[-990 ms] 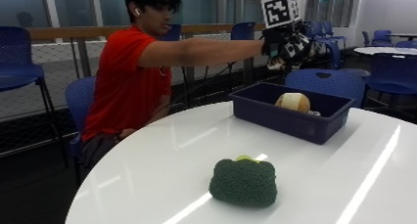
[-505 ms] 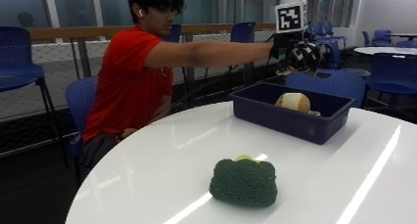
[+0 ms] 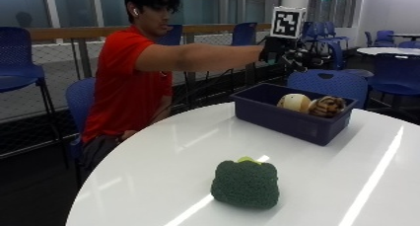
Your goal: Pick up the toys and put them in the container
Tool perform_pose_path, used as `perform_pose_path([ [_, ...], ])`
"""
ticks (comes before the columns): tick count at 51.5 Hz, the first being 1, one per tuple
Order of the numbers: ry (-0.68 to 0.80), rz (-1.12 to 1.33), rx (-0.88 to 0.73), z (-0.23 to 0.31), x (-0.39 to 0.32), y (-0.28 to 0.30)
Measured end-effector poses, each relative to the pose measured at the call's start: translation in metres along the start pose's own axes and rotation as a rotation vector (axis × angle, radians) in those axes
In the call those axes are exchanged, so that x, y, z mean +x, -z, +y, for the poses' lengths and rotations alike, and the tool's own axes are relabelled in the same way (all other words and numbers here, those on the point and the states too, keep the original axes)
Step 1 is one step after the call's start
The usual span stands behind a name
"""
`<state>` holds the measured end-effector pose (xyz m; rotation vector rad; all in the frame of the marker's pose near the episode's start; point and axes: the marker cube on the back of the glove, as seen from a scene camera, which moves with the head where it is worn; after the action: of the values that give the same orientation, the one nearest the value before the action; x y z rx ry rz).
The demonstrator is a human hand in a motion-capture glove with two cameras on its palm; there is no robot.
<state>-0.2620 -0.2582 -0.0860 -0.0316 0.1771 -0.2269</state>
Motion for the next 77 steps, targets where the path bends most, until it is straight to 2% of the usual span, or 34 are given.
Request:
perform_pose_path([
  [22,-0.137,0.024,0.016,0.027,0.107,-0.026],
  [49,-0.371,0.03,0.025,0.045,0.285,-0.049],
  [66,-0.487,-0.022,-0.044,0.047,0.349,-0.1],
  [77,-0.499,-0.004,-0.041,0.044,0.373,-0.128],
])
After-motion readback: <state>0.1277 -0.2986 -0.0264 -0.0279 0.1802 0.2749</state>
